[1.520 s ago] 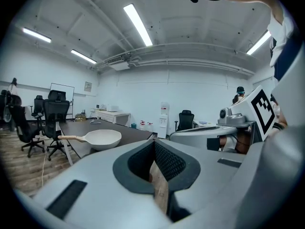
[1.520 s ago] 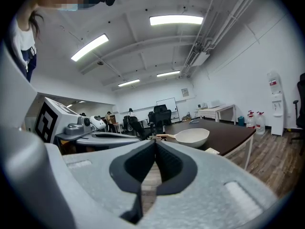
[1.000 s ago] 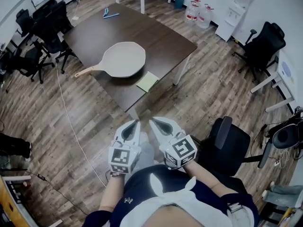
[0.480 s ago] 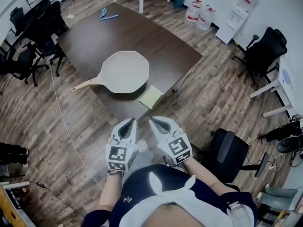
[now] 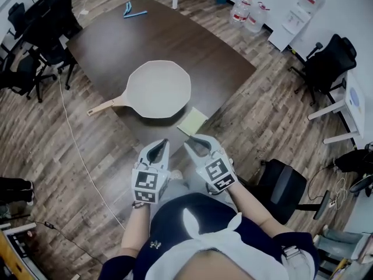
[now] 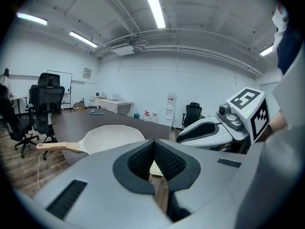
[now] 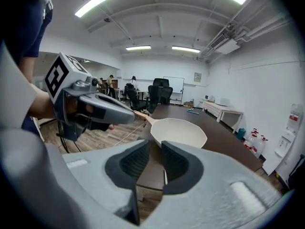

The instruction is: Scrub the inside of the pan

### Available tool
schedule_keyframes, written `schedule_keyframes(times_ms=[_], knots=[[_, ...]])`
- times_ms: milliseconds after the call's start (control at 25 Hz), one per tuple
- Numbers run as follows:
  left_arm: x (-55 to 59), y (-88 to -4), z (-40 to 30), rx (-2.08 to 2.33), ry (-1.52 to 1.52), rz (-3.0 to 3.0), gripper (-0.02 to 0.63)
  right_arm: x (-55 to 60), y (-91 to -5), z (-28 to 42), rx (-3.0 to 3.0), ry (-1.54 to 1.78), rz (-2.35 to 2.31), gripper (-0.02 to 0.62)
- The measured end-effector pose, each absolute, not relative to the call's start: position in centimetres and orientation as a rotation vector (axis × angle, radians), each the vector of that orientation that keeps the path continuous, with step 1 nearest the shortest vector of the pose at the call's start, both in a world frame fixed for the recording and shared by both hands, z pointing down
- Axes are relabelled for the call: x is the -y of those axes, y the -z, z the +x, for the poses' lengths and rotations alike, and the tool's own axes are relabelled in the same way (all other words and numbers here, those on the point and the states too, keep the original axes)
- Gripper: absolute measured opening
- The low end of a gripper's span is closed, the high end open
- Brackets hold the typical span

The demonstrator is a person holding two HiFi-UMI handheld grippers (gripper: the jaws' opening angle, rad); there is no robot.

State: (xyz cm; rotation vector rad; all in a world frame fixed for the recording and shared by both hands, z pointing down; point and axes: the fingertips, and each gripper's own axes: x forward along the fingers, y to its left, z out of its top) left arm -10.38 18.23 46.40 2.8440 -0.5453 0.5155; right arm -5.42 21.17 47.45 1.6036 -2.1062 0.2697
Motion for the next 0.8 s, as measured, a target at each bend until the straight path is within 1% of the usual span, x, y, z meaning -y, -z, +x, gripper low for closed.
schedule_keyframes(times_ms=[200,320,400,560,680,760,800], knots=[[-16.4,-47.2,-10.5,0.578,-0.549,2.819,0.005,-20.1,-50.7,-2.6,1.964,-0.125,1.399,0.078],[-14.9,-48.0,-10.6,0.615,-0.575,2.792,0.005,-18.9,-52.6,-1.1,1.94,-0.106,1.28,0.081],[-13.8,-48.4,-10.6,0.643,-0.587,2.777,0.005,-18.0,-53.8,-0.3,1.919,-0.078,1.2,0.098],[-11.7,-49.3,-9.7,0.713,-0.628,2.722,0.005,-16.0,-55.7,1.5,1.888,-0.012,1.027,0.101],[-10.5,-50.2,-8.6,0.737,-0.666,2.7,0.005,-15.2,-57.2,2.0,1.917,-0.042,0.892,0.105],[-9.9,-50.6,-7.9,0.748,-0.669,2.685,0.005,-15.1,-58.3,2.3,1.929,-0.069,0.797,0.17],[-9.7,-50.7,-7.6,0.756,-0.67,2.676,0.005,-15.0,-58.8,2.5,1.926,-0.068,0.754,0.172]])
